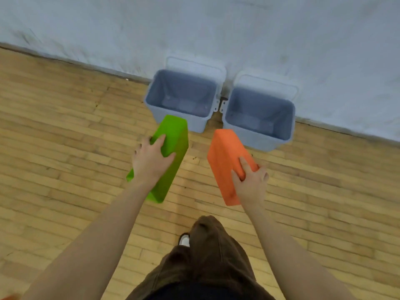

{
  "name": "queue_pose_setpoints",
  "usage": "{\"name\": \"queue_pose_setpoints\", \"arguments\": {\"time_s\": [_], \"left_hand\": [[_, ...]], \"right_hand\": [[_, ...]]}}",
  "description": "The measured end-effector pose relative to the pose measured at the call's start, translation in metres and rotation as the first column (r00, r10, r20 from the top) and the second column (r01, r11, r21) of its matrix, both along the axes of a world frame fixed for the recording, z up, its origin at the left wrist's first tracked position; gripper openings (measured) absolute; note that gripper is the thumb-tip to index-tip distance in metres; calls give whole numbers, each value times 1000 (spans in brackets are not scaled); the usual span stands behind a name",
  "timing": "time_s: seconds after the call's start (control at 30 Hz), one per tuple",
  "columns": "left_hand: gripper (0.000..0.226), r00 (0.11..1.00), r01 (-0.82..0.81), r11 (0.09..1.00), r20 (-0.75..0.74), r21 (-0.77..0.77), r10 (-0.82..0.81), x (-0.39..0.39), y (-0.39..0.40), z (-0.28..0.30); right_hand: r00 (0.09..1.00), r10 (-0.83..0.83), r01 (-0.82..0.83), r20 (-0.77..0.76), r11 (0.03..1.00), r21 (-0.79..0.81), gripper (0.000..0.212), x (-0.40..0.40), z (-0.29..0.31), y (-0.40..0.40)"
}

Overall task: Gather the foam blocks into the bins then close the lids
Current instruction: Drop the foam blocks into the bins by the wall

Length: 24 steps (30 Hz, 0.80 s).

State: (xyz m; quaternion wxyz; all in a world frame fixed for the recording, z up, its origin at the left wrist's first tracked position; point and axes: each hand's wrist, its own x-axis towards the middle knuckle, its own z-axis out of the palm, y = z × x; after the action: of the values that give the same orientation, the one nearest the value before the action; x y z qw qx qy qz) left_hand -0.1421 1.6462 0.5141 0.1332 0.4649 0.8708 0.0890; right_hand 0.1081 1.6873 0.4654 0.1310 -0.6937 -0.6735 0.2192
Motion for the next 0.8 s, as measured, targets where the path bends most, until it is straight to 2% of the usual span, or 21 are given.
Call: {"name": "queue_pose_setpoints", "arguments": {"time_s": [0.2,0.5,0.63,0.8], "left_hand": [[64,998,67,997,20,26,-68,-50,163,-19],[63,998,-39,998,41,-40,41,-164,359,-47],[63,986,-107,994,122,-36,111,-219,427,-80],[63,980,-89,996,179,-21,91,-291,499,-133]], "right_hand": [[991,-102,101,-86,995,-9,49,-46,-23,142],[997,37,-40,-62,998,-43,49,-183,-44,356],[997,40,-44,-71,998,-53,49,-258,-61,421],[999,-9,7,-46,1000,-28,49,-349,-107,482]]}}
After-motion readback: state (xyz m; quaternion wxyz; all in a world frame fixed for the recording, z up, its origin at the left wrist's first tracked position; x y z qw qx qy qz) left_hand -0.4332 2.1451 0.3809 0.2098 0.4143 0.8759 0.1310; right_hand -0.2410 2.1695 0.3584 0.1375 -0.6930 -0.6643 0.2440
